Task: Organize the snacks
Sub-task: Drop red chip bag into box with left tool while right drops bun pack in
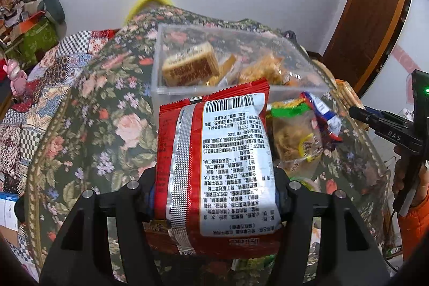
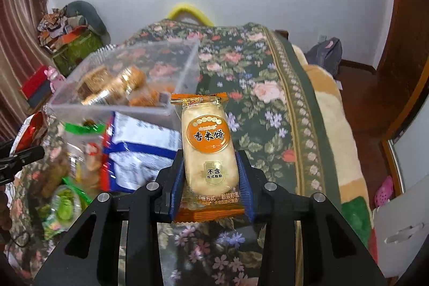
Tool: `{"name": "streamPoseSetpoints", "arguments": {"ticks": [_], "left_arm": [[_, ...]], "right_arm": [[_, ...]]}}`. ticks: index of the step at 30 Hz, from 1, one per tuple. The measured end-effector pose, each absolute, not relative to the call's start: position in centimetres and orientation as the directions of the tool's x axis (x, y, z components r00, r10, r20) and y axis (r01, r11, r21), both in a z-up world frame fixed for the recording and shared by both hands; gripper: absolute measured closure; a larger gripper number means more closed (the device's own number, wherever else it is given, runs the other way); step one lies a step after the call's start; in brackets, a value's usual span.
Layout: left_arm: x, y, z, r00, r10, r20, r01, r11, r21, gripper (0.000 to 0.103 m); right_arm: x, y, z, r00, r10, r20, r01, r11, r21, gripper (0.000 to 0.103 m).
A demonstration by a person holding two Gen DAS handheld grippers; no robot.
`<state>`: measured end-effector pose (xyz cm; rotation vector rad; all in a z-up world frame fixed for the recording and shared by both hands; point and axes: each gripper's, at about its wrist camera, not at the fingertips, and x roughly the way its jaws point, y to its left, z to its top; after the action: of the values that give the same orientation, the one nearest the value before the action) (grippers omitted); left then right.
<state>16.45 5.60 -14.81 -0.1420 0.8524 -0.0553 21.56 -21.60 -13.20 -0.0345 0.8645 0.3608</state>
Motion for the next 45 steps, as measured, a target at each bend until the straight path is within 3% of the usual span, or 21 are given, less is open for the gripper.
{"name": "streamPoseSetpoints", "arguments": {"ticks": [14, 24, 45], "left_arm": [[20.1, 4.6, -9.9, 0.723, -0.104, -0.683, 0.027, 0.992, -0.123, 0.042], [25.3, 3.0, -9.9, 0.721, -0.11, -0.684, 0.049, 0.993, -0.107, 0.042], [34.5, 1.6, -14.2, 0.62, -0.143, -0.771, 0.045, 0.988, -0.147, 0.041]], "right_arm": [[22.7, -18.1, -9.4, 0.639, 0.368, -0.675, -0.386, 0.913, 0.133, 0.069], [25.4, -15.4, -9.0, 0.64, 0.393, -0.66, -0.413, 0.901, 0.136, 0.069], [31.2, -12.8, -12.5, 0.558, 0.35, -0.752, -0.407, 0.905, 0.12, 0.069]]}}
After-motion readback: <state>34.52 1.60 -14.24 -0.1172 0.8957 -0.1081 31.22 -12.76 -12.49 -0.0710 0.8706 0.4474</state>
